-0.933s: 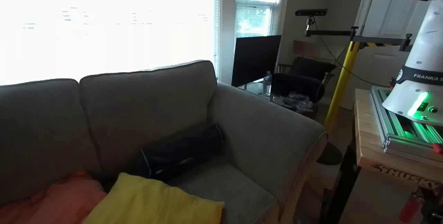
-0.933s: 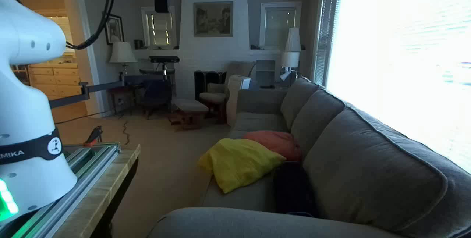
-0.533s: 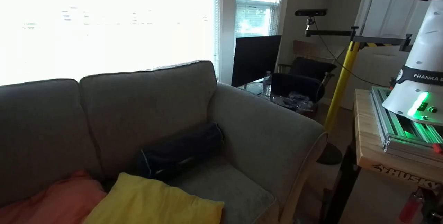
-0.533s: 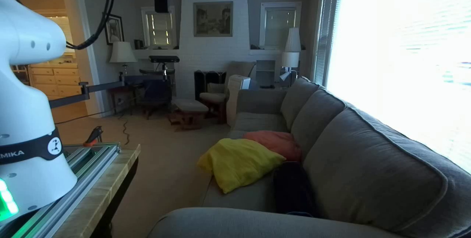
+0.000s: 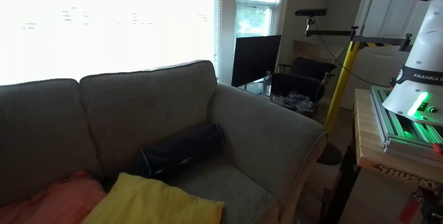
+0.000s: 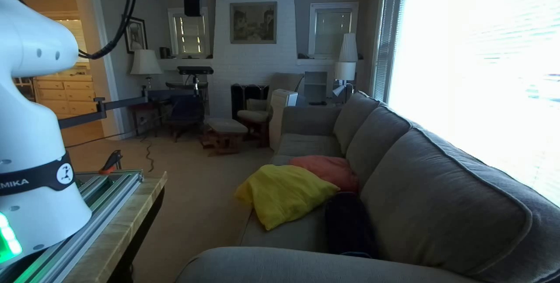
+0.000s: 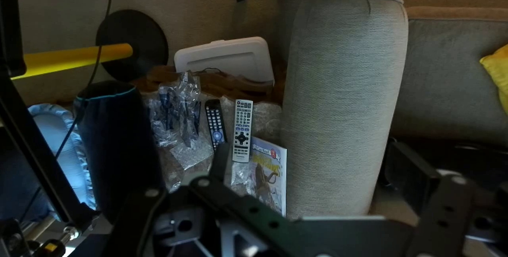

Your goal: Pick up the grey remote control from the table and put it on the right armrest of the sofa.

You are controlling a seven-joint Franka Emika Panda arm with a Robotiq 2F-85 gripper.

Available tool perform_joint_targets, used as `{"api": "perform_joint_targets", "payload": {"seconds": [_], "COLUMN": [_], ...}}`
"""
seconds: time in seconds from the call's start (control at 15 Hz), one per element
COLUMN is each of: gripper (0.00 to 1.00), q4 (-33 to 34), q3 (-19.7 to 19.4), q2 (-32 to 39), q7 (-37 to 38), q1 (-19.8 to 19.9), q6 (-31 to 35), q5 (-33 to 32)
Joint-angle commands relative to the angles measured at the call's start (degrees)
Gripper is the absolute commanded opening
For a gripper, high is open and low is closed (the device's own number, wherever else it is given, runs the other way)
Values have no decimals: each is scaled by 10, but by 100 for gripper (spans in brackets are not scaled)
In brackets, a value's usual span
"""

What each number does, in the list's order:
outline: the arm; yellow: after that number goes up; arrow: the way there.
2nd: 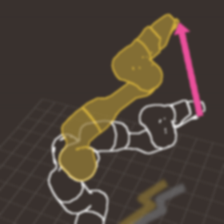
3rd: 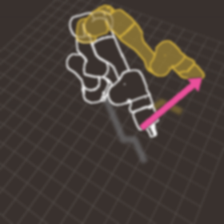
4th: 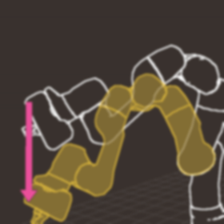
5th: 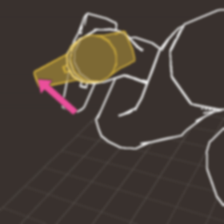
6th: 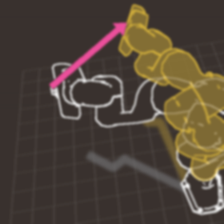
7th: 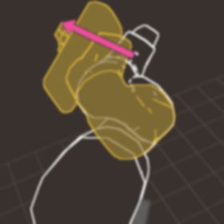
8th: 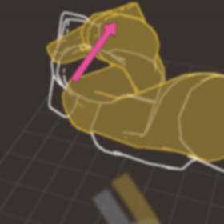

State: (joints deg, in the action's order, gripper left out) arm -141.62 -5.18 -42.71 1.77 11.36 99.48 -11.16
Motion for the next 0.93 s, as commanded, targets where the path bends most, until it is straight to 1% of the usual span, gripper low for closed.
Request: {"api": "perform_joint_targets", "payload": {"seconds": [0.0,0.07,0.27,0.47,0.67,0.87], "gripper": [100,100,100,100,100,100], "q4": [-16,-22,-40,-41,-20,18], "q3": [-16,-19,-30,-32,-30,-35], "q2": [39,55,115,209,312,418], "q7": [2,7,4,14,29,54], "q1": [-6,-3,2,12,22,27], "q6": [50,72,170,270,340,383], "q5": [-8,-9,-15,-22,-37,-58]}}
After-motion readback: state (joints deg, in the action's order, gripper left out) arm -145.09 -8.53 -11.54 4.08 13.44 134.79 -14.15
